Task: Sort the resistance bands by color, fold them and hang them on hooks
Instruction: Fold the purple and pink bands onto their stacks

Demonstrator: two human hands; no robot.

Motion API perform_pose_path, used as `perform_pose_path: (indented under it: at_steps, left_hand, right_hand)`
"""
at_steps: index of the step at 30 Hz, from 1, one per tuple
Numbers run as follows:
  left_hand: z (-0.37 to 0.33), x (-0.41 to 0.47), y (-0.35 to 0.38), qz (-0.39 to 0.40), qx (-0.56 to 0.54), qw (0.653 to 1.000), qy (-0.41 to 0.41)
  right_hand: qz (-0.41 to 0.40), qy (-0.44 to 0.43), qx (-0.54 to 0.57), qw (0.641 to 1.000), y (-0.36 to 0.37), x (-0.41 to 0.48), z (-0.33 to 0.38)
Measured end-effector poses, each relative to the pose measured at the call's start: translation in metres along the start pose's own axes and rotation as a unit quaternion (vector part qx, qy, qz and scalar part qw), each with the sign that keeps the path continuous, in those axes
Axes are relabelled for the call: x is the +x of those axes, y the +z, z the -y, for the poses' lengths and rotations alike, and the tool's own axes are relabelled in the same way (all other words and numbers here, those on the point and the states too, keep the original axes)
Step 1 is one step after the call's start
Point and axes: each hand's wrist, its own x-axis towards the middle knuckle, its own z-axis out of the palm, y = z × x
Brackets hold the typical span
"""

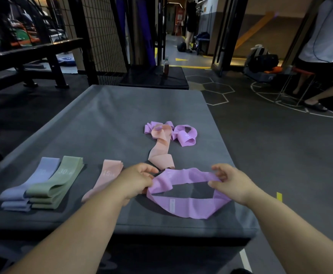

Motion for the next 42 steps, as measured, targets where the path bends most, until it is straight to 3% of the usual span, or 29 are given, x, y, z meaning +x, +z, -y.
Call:
perform_pose_path:
  at_steps: [5, 12, 17, 20, 27, 31, 36, 42]
  left_hand:
    - [-0.005, -0.002, 0.004, 0.029, -0.134, 0.99, -0.008]
    - [-0.004, -0.005, 0.016, 0.065, -0.118, 0.99, 0.031]
    - [-0.006, -0.009, 0.025, 0.086, -0.106, 0.988, 0.068]
    - [-0.006, -0.01, 0.026, 0.087, -0.074, 0.99, 0.087]
    - [-0.006, -0.009, 0.022, -0.014, 0.147, 0.973, 0.175]
    - [-0.004, -0.009, 0.02, 0.009, 0.166, 0.96, 0.225]
    - [-0.006, -0.005, 0.024, -0.064, 0.213, 0.945, 0.238]
    - [-0.008, -0.006, 0.014, -0.137, 0.183, 0.958, 0.174]
  right_hand:
    - [-0.082, -0.11, -0.027, 0.99, 0.006, -0.008, 0.015]
    - [-0.01, -0.125, -0.031, 0.992, 0.03, -0.015, 0.036]
    - [0.078, -0.12, 0.037, 0.989, 0.047, -0.014, 0.046]
    - [0.077, -0.111, 0.06, 0.989, 0.052, -0.011, 0.046]
    - [0.023, -0.128, 0.071, 0.989, 0.047, -0.013, 0.051]
    - [0.015, -0.132, 0.087, 0.987, 0.041, -0.013, 0.051]
    - [0.047, -0.131, 0.098, 0.985, 0.033, -0.018, 0.05]
    - [-0.008, -0.064, -0.066, 0.996, -0.005, -0.006, 0.024]
